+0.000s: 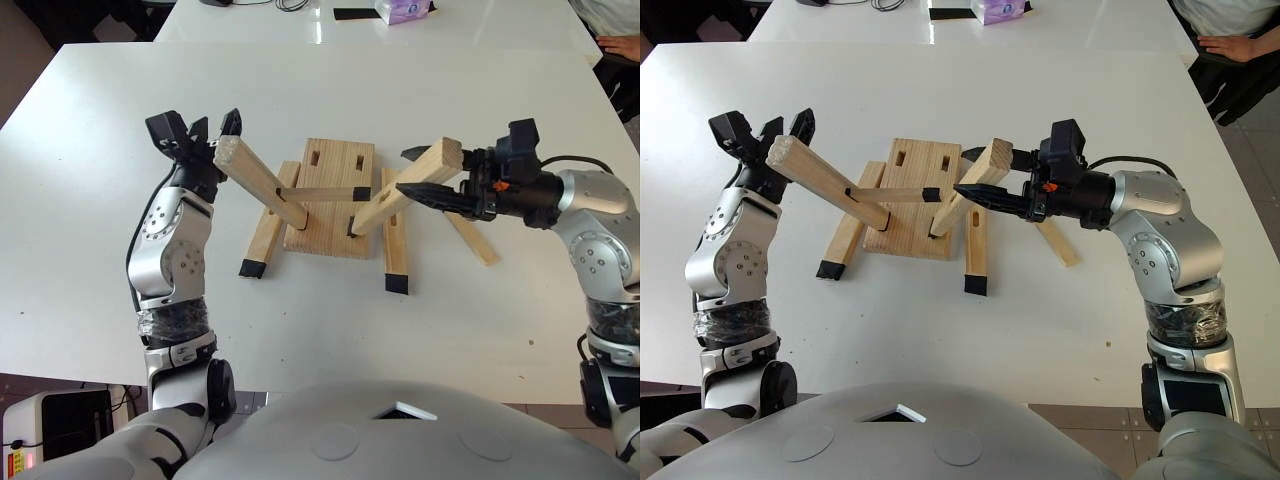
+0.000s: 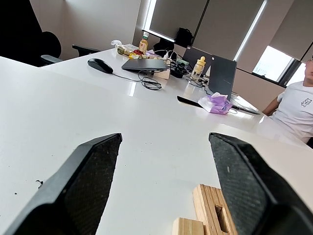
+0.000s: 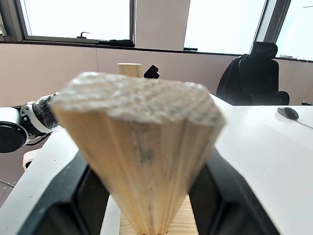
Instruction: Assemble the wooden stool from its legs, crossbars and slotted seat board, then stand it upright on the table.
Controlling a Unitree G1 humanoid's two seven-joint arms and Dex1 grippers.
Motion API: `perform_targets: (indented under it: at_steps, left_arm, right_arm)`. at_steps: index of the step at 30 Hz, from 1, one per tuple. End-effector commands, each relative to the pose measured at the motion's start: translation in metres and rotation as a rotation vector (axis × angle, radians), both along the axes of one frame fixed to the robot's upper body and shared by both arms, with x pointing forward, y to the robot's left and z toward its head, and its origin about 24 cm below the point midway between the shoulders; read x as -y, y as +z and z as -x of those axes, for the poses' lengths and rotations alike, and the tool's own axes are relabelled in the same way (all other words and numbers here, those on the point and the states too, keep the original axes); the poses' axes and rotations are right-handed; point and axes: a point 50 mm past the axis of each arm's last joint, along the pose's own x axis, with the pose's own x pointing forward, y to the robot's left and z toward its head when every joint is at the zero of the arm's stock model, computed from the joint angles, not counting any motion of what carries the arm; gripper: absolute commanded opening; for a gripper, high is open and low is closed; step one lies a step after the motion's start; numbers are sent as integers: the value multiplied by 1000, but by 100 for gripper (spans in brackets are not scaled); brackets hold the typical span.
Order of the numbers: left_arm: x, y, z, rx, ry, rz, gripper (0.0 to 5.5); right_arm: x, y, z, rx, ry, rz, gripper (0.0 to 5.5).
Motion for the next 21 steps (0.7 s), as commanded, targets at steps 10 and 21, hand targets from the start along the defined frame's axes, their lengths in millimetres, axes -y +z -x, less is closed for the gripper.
perform_targets:
  at_steps: [10, 21]
  left_arm:
    - [4, -7, 10, -8, 45, 33, 331]
    - [19, -9, 16, 13, 43, 61, 331]
  right_arm:
    - [-4, 1, -10, 5, 64, 158, 204]
    - [-22, -4, -24, -40, 113, 212, 204]
